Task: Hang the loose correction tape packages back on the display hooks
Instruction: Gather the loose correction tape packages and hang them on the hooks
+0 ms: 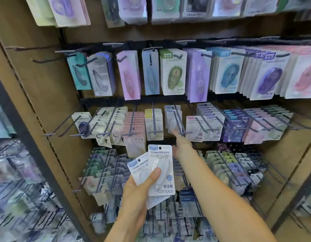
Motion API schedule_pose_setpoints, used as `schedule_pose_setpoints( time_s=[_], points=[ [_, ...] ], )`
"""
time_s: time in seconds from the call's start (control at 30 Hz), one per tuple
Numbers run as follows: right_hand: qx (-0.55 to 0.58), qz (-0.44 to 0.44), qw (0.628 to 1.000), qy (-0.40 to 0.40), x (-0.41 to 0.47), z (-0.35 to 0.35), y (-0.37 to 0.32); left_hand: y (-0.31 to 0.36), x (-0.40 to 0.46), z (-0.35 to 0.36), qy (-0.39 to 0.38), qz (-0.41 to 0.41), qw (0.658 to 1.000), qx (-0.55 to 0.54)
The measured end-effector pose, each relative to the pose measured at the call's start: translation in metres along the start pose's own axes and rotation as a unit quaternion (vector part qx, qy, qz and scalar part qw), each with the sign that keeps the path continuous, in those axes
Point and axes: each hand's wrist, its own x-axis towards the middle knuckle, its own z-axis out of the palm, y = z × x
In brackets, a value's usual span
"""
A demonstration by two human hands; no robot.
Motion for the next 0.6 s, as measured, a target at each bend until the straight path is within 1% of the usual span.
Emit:
schedule_pose_setpoints(
  time_s=[0.03, 0.07, 0.13, 0.17, 0.2, 0.23, 0.33, 0.4, 0.5, 0.6],
  points=[
    [0.021, -0.013, 1.000, -0.009, -0.017, -0.007, 0.005, -0.001, 0.001, 0.002, -0.001, 0.000, 1.000, 0.000],
    [0.022, -0.022, 0.999, -0.040, -0.042, -0.014, 0.010, -0.003, 0.003, 0.005, -0.003, 0.000, 1.000, 0.001],
    [-0.031, -0.022, 0.993, -0.108, -0.088, -0.021, 0.017, -0.007, 0.007, 0.013, -0.014, -0.002, 1.000, 0.008],
    [-0.050, -0.020, 0.992, -0.112, -0.102, -0.024, 0.020, -0.009, 0.008, 0.018, -0.018, -0.003, 1.000, 0.011],
    [-0.056, -0.040, 0.990, -0.122, -0.110, -0.031, 0.025, -0.011, 0.009, 0.024, -0.023, -0.005, 1.000, 0.015],
    [-0.052, -0.057, 0.990, -0.118, -0.115, -0.036, 0.027, -0.013, 0.010, 0.030, -0.029, -0.005, 0.999, 0.020],
    [-0.036, -0.121, 0.990, -0.065, -0.112, -0.039, 0.025, -0.014, 0.010, 0.045, -0.037, -0.003, 0.999, 0.020],
    [-0.033, -0.154, 0.986, -0.047, -0.109, -0.037, 0.018, -0.014, 0.013, 0.050, -0.036, -0.002, 0.999, 0.013],
    [-0.046, -0.157, 0.986, -0.043, -0.099, -0.035, 0.012, -0.013, 0.017, 0.047, -0.003, -0.008, 1.000, 0.015],
    [-0.059, -0.143, 0.987, -0.032, -0.091, -0.032, 0.011, -0.013, 0.018, 0.041, 0.039, -0.008, 0.998, 0.042]
  ],
)
